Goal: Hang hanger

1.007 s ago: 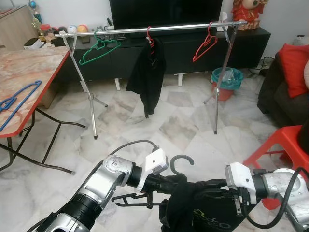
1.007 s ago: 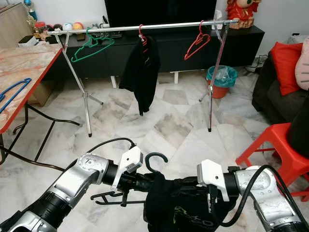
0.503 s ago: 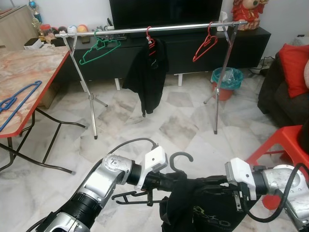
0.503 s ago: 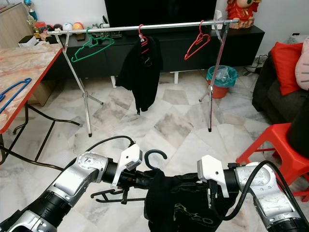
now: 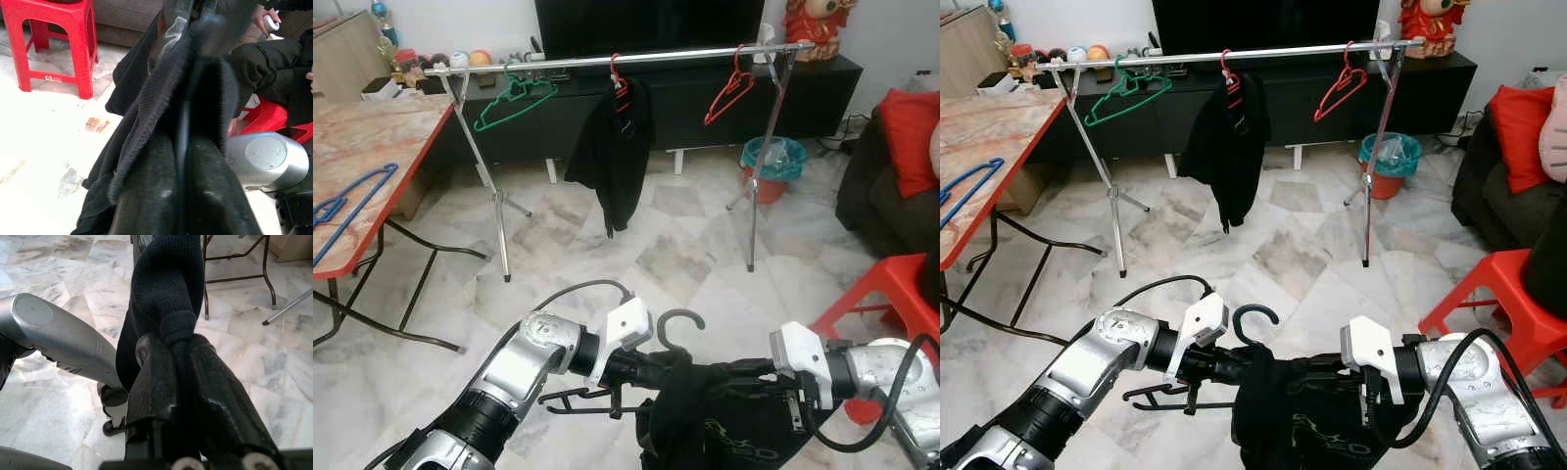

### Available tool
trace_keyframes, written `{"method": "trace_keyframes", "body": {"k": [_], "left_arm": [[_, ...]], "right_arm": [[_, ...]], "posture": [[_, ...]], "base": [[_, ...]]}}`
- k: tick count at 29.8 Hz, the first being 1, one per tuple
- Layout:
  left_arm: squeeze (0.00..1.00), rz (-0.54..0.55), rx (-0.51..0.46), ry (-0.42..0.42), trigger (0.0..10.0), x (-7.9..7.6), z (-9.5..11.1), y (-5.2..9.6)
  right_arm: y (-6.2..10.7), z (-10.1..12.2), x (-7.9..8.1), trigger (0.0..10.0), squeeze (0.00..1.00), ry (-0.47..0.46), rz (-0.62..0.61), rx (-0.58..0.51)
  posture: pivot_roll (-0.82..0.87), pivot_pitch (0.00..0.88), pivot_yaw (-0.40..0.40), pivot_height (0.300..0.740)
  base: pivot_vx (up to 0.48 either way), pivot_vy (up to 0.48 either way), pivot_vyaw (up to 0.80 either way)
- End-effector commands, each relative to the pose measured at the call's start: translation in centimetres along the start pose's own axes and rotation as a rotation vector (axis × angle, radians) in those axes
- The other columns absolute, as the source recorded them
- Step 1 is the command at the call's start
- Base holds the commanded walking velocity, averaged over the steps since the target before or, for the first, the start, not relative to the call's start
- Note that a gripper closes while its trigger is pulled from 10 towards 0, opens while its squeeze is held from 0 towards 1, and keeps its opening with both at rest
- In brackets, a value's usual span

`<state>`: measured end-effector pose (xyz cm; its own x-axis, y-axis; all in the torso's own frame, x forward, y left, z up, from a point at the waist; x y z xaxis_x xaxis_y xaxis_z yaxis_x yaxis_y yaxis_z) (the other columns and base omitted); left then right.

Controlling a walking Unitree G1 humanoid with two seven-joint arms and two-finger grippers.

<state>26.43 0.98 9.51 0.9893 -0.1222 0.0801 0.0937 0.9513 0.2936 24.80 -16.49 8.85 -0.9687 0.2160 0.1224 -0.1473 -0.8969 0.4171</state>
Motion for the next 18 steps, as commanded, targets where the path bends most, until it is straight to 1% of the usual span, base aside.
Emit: {"method": "trace_keyframes", "body": {"k": [1, 11, 15, 18], "left_arm": [[1.0, -0.014, -0.071, -0.051, 10.0, 0.16, 2.06, -0.24], [1.0, -0.009, -0.071, -0.054, 10.0, 0.31, 2.12, -0.16], [1.0, -0.007, -0.067, -0.056, 10.0, 0.43, 2.13, 0.17], [1.0, -0.008, -0.053, -0.061, 10.0, 0.57, 2.0, 0.72]], "right_arm": [[-0.85, 0.67, 0.57, 10.0, 0.0, 0.033, 0.036, -0.014], [-1.05, 0.46, 0.84, 10.0, 0.0, 0.028, 0.05, -0.006], [-1.15, 0.19, 0.91, 10.0, 0.0, 0.024, 0.053, 0.004], [-1.14, -0.1, 0.82, 10.0, 0.0, 0.022, 0.046, 0.016]], "posture": [[-0.05, 0.0, 0.075, 0.74], [-0.05, 0.0, 0.073, 0.74], [-0.05, 0.001, 0.072, 0.74], [-0.05, 0.001, 0.073, 0.74]], "base": [[0.0, 0.0, 0.0], [0.0, 0.0, 0.0], [0.0, 0.0, 0.0], [0.0, 0.0, 0.0]]}}
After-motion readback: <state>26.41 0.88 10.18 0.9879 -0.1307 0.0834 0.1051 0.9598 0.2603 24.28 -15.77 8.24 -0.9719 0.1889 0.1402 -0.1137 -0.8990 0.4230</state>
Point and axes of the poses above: a point about 5 cm out from each wrist's last joint towards the gripper, its own y axis pointing back from the gripper into the wrist, its own z axis along the axis of the wrist's last joint, x = y × z, the point moved 5 cm from there along -y, pointing out of the wrist towards the gripper, and after that the axes turned 13 degrees about -y, right-handed, at the moved point
